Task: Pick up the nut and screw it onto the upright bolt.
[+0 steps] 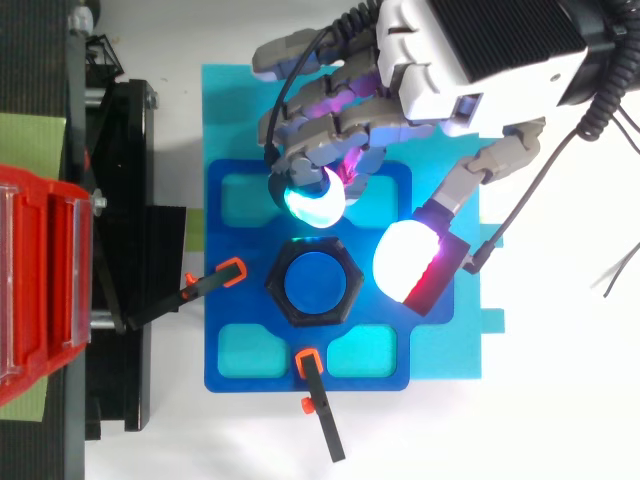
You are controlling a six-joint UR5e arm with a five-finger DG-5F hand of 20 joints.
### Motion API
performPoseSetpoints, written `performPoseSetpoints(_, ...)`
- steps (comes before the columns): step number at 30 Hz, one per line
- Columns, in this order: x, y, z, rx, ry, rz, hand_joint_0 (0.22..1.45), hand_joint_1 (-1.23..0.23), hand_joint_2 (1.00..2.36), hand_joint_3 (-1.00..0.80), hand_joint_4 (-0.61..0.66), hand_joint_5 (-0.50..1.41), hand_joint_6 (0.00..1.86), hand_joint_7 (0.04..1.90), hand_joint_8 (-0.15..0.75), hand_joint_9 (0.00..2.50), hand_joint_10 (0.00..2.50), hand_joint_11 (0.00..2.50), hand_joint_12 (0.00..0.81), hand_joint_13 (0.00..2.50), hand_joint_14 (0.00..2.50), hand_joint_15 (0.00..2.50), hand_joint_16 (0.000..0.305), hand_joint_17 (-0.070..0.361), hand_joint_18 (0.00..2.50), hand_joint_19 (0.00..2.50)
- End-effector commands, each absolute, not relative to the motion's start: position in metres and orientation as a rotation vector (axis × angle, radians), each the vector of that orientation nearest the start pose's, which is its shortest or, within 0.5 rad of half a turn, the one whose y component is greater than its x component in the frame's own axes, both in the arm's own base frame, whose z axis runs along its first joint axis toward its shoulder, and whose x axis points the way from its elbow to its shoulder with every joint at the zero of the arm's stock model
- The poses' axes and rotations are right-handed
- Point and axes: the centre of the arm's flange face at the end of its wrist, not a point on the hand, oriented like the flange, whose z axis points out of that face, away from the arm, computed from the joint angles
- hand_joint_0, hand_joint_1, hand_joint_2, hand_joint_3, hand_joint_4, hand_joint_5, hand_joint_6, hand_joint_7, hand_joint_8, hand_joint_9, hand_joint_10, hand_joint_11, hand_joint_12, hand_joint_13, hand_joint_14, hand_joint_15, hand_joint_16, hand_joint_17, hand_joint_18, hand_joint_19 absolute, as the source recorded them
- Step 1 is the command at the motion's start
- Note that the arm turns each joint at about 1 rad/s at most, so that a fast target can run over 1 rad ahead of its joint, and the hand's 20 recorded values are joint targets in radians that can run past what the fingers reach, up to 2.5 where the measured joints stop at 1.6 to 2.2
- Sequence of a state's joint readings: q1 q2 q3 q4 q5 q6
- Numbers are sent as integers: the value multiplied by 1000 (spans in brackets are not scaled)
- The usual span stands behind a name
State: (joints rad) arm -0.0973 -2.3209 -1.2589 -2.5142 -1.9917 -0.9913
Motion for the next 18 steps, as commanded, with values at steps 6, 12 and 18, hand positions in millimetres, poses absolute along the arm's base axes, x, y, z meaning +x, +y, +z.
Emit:
performPoseSetpoints(6, 740, -166, 226, 121, 1430, 687, 465, -277, 1000, -500, 70, 101, 504, 1315, 118, 1435, 0, 0, 222, 744, 0, 0, 20, 44, 374, 0)
performPoseSetpoints(12, 739, -166, 224, 113, 1441, 670, 465, -279, 1000, -500, 70, 101, 504, 1320, 113, 1464, 0, 0, 224, 757, 0, 0, 19, 44, 391, 0)
performPoseSetpoints(18, 736, -164, 221, 113, 1472, 660, 465, -282, 1000, -500, 61, 101, 504, 1322, 116, 1490, 0, 0, 222, 773, 0, 0, 19, 44, 399, 0)
